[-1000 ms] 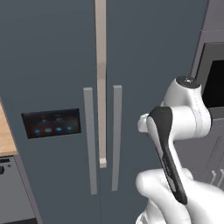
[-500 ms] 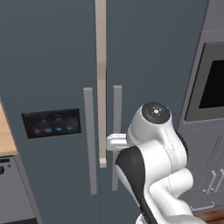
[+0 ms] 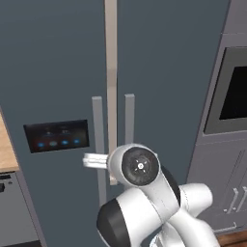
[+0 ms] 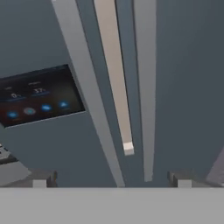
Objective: Open the freezer door, pick up the ice cube tray from the freezer, and place it on the dining counter.
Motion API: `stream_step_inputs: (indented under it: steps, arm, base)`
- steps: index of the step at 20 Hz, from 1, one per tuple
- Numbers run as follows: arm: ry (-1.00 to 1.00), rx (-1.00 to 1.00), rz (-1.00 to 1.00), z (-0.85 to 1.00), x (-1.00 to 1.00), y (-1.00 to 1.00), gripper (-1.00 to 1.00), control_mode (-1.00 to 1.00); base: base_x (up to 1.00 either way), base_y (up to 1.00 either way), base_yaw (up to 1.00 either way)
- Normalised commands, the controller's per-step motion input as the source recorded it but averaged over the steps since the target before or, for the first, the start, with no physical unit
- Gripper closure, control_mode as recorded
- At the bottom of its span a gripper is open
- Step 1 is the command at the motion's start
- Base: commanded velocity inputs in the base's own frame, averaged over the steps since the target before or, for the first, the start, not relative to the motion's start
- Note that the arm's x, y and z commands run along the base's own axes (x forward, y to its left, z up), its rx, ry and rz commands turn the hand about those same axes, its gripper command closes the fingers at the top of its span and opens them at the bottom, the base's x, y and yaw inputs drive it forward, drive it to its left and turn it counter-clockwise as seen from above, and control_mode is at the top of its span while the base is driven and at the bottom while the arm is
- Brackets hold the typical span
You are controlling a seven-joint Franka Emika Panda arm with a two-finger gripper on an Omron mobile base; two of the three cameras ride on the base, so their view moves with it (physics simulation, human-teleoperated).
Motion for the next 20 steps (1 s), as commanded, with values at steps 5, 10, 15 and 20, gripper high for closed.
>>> stream_step_inputs:
  steps: [5, 10, 15, 20]
  arm:
    - [-0.36, 0.09, 0.0, 0.0, 0.16, 0.04, -1.0, -1.0]
    - [-0.26, 0.0, 0.0, -0.01, 0.01, -0.08, -1.0, -1.0]
    - [-0.23, -0.01, 0.02, -0.01, 0.0, -0.1, -1.0, -1.0]
    - [-0.07, 0.0, 0.05, 0.0, 0.09, -0.35, -1.0, -1.0]
  base:
    - [0.0, 0.0, 0.0]
    - [0.0, 0.0, 0.0]
    - [0.0, 0.0, 0.0]
    - [0.0, 0.0, 0.0]
